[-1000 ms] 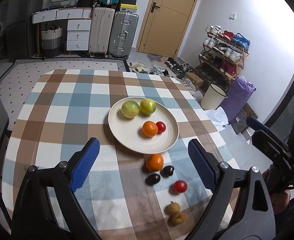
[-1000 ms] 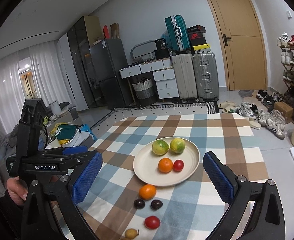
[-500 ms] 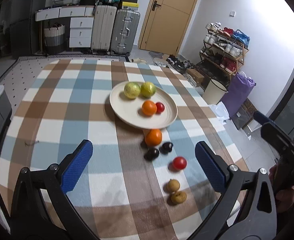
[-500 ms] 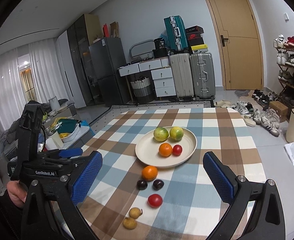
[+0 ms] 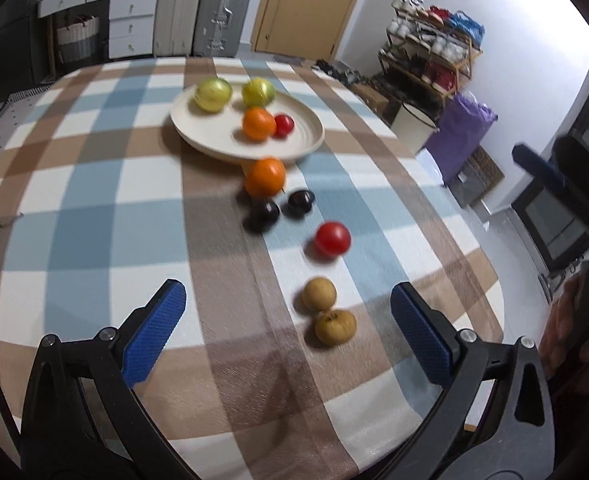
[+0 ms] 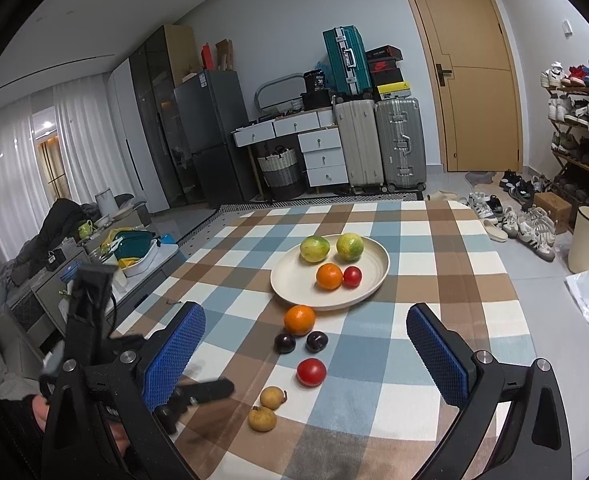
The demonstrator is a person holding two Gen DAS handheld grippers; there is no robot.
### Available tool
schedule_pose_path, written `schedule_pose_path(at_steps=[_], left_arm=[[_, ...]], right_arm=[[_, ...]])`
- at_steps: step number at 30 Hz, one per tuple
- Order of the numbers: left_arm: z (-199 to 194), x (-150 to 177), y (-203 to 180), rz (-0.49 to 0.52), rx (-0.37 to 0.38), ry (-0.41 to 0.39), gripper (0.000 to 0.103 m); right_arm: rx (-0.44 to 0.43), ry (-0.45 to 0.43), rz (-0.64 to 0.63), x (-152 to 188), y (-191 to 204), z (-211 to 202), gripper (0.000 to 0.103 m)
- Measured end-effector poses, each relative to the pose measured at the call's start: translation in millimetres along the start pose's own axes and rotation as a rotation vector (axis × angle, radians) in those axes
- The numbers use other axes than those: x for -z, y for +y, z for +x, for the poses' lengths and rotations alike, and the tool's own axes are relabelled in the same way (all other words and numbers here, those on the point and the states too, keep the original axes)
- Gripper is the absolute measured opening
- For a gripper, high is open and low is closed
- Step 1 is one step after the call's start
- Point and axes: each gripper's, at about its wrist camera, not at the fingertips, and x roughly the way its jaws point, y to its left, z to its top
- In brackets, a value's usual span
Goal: Organize fruits
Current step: 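Lower the left tool onto the brown pear and close its fingers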
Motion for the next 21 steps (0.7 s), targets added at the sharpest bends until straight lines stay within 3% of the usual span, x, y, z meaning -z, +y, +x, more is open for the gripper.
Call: schedule_pose_path(at_steps=[8,15,21], left_arm=[[31,14,-10,0.012,0.005,0.078,0.102],[43,19,-15,0.02,0.003,0.097,0.101],[47,22,-20,0.048,0.026,0.104,0.089]], right_arm=[[0.002,0.005,0.006,5,-2,-3,0.103],[0.007,0.01,0.024,9,-9,-2,0.103],[0.007,0.01,0.036,10,-13,-3,0.103]])
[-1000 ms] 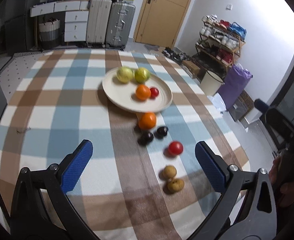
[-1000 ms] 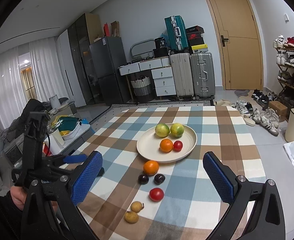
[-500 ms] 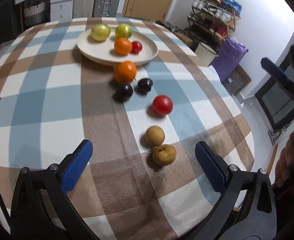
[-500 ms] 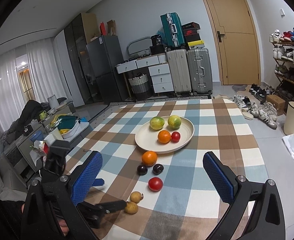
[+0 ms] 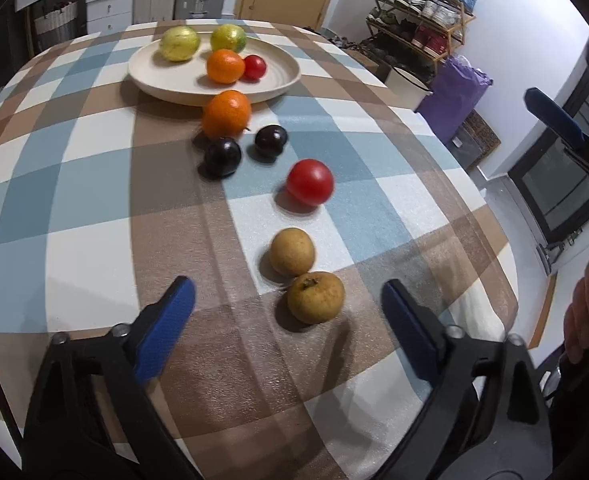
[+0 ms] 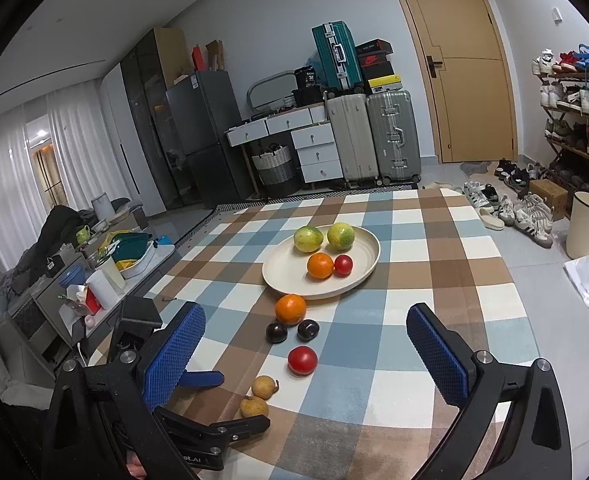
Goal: Organize fruits
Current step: 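Lower the left tool onto the brown pear and close its fingers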
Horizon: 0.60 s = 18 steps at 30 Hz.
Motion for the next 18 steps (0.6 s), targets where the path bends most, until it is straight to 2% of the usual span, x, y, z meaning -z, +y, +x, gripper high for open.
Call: schedule_pose_path(at_steps=[3,5,6,7,8,9,11,18], left_arm=[[0,1,-3,0.012,0.007,0.0,0.08],[-1,1,-4,0.021,0.012,0.002,0.064],[-1,1,-5,0.025,0.009,0.003,0.06],[-2,2,-5,0.028,0.008,0.003,0.048],[-2,2,-6,0.03,0.018,0.008,0.032],[-2,3,-6,0.033,0.043,0.01,0.025],[-4,5,-8,0.057,0.055,0.008,0.025],[-16,4,5,0.009,0.065,-0.018,0.025]], right_arm=[[0.001,0.001,-0.002,0,0,0,0.103],[0.001,0.0,0.001,0,-1,0,0.103],[0.001,-0.002,0.003,0,-2,0,0.103],[0.002,-0.003,0.005,0,-2,0,0.103],[0.003,-0.003,0.006,1,-3,0,0.103],[0.003,-0.004,0.008,1,-4,-1,0.103],[0.002,-0.003,0.01,1,-4,-1,0.103],[0.007,-0.004,0.02,2,-7,-4,0.103]])
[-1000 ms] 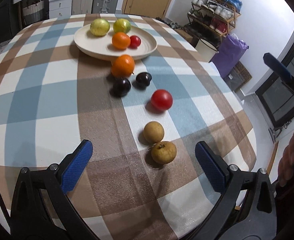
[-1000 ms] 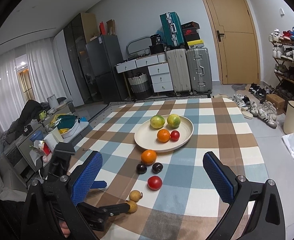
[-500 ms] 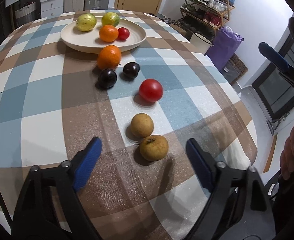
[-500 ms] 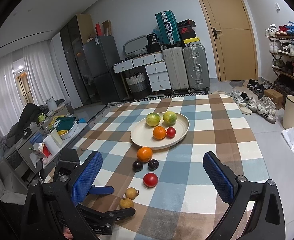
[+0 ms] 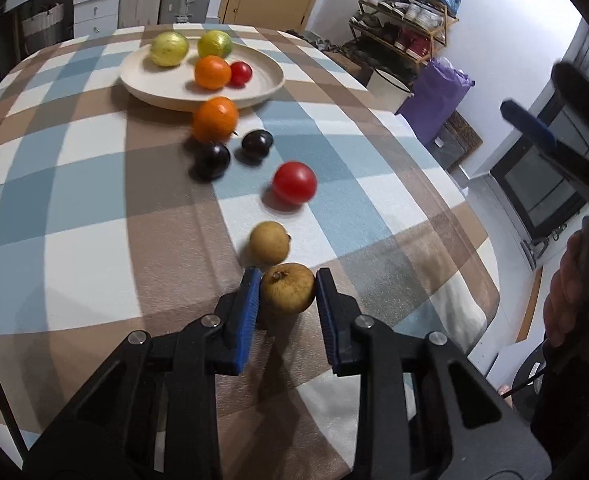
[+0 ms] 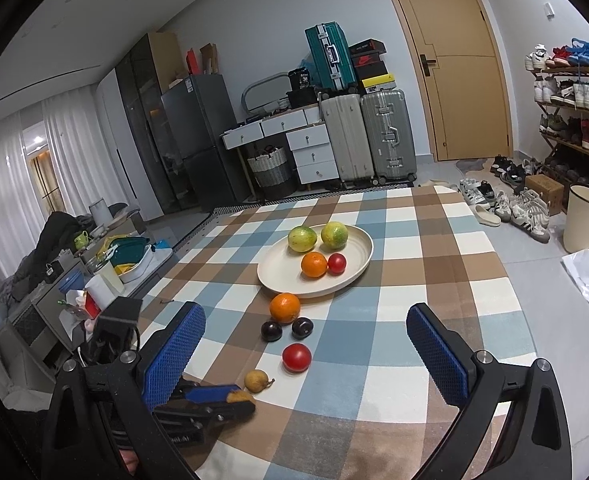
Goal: Organize fruits
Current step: 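Lower the left tool onto the brown pear and close its fingers, then hold the pear in the left tool while the right tool grasps a small brown kiwi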
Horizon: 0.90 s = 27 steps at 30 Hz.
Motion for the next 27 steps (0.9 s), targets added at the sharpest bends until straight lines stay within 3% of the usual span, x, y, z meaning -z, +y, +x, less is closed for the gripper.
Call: schedule_pose_path(at_steps=[10,17,27], left_arm=[[-40,-11,37,-0.063,-0.041,-0.1,0.025],[-74,-17,61,-0.095,-0.086,-0.167,0.025],[-96,-14,75,-0.114,-0.101,-0.184,0.026]], right_arm=[[-0.043,0.035,0.006,9,3,9,0.102],[-0.07,0.105,-0.002,26,15,30,0.102],[-0.095,0.218,-0.027,51,31,66,0.102]])
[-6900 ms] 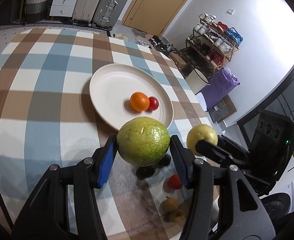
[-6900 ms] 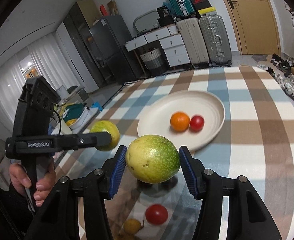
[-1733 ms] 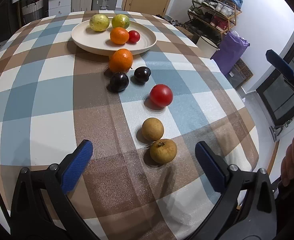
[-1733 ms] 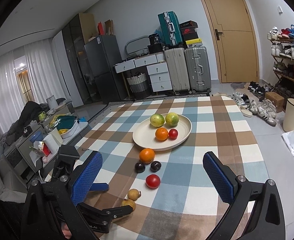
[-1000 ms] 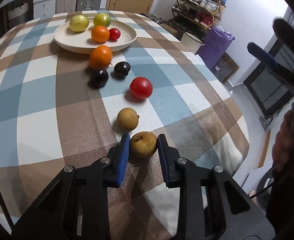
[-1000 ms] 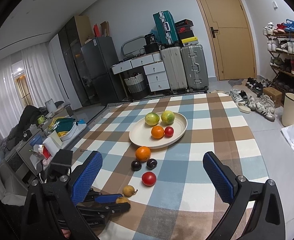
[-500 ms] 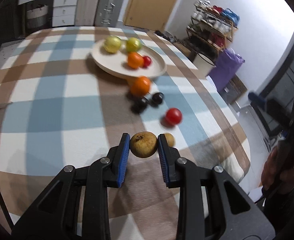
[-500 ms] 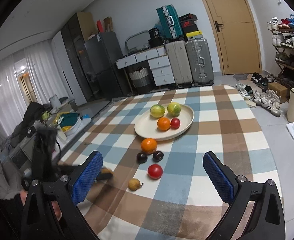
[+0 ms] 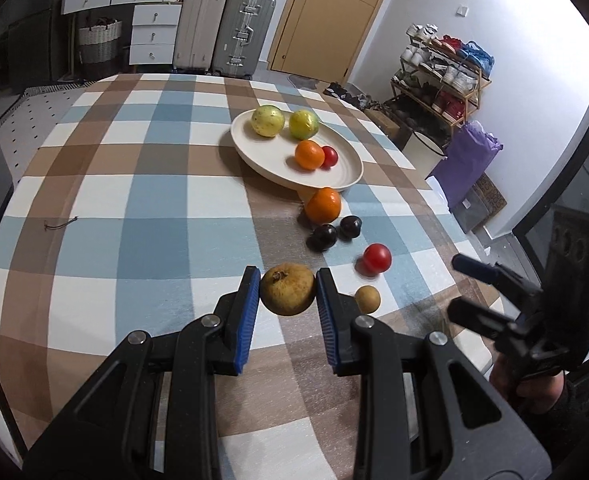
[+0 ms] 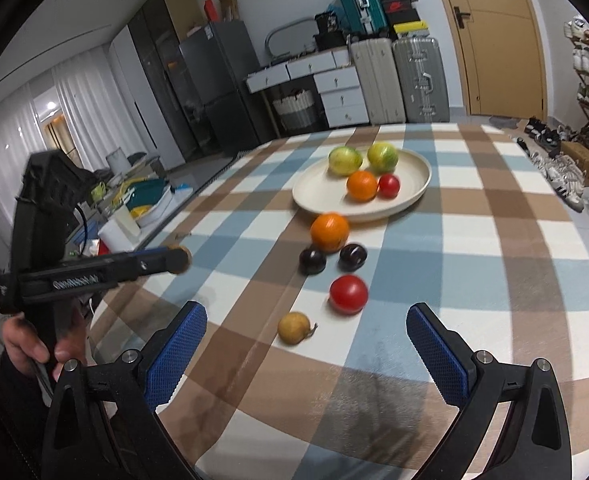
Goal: Organize fruits
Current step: 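Hold the pear in the left tool while the right tool grasps a small brown kiwi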
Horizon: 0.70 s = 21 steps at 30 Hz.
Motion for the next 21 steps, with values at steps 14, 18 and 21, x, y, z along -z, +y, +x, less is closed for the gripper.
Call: schedule_pose_path(at_steps=[14,18,21], left_arm=[[-8,5,28,-0.055,0.003,-0.012,0.026],[-8,6,36,-0.07,0.005,-0.011,0.026],[-7,6,41,-0.081,0.007,-0.01,0.026]], right_arm=[[0.0,0.102,-0.02,9,7,44,0.102],[0.004,0.121,-0.023,10,9,53,0.101],[0.011,0.134,-0.034,10,13,58,0.099]])
